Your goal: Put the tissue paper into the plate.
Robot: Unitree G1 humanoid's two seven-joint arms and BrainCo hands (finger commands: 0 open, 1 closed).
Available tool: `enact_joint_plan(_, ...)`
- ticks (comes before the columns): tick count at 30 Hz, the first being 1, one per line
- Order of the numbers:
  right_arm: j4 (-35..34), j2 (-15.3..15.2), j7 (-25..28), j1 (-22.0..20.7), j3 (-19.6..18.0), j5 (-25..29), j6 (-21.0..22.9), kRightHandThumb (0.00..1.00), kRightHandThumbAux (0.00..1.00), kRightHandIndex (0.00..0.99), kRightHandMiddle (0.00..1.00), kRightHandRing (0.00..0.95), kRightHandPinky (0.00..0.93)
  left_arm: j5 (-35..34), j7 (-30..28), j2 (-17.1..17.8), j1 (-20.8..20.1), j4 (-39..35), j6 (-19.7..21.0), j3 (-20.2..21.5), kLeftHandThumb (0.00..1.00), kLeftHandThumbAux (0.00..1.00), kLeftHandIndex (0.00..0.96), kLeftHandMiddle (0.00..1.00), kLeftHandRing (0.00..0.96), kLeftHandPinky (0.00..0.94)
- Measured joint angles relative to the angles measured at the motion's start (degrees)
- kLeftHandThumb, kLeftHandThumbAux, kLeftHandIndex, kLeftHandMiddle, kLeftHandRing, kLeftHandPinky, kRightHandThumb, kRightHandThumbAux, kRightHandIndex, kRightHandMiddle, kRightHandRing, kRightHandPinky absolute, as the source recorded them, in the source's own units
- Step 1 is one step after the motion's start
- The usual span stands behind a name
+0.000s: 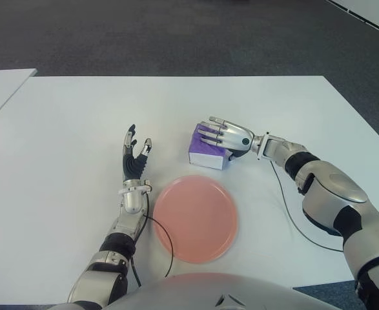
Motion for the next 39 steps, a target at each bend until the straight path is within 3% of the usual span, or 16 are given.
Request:
enact_joint_plan(20, 0.7, -0.9, -2.9, 2.8, -0.5, 6.2, -1.7, 0.372, 0.543, 0.000, 0.000, 0.000, 0.000, -0.4, 0.0, 0.0, 0.6, -1.0, 0.0, 0.2, 0.045, 0.464, 0.000, 0.000, 0.000, 0.000)
enact_joint_plan(27, 0.6, -1.1, -4.4, 4.2, -0.7, 8.0, -2.6, 0.390, 0.687, 0.001, 0.003, 0.000, 0.062, -0.4, 0.0, -0.1, 0.6, -1.0, 0.0, 0.2, 0.049, 0.467, 0.000, 0.000, 0.000, 0.000)
enact_joint_plan(29, 0.7, -1.0, -5.0, 4.6, -0.9, 8.3, -2.7, 0.516, 0.697, 0.125, 0.145, 0.141, 0.192, -0.3, 0.0, -0.1, 0.6, -1.1, 0.0, 0.2, 0.049, 0.468, 0.000, 0.000, 0.000, 0.000)
enact_joint_plan(30, 0.9, -1.0, -5.3, 4.9, -1.2, 8.9, -3.1, 0.632, 0.691, 0.221, 0.290, 0.309, 0.353, -0.2, 0.0, -0.1, 0.6, -1.1, 0.0, 0.1, 0.049, 0.469, 0.000, 0.000, 0.000, 0.000)
enact_joint_plan(31, 1.3, -0.9, -5.5, 5.3, -1.6, 9.7, -3.5, 0.707, 0.688, 0.283, 0.383, 0.418, 0.457, -0.1, 0.0, -0.1, 0.6, -1.1, 0.0, 0.1, 0.048, 0.470, 0.000, 0.000, 0.000, 0.000)
enact_joint_plan(34, 2.6, -0.6, -5.8, 6.3, -3.6, 12.4, -5.0, 0.800, 0.681, 0.363, 0.507, 0.620, 0.674, 0.4, 0.4, 0.0, 0.7, -1.2, 0.0, 0.0, 0.046, 0.471, 0.000, 0.000, 0.000, 0.000)
enact_joint_plan(39, 3.6, -0.4, -7.1, 7.9, -6.1, 15.9, -6.8, 0.844, 0.676, 0.409, 0.586, 0.766, 0.822, 1.0, 0.8, 0.0, 0.7, -1.3, -0.1, -0.1, 0.042, 0.471, 0.000, 0.000, 0.000, 0.000)
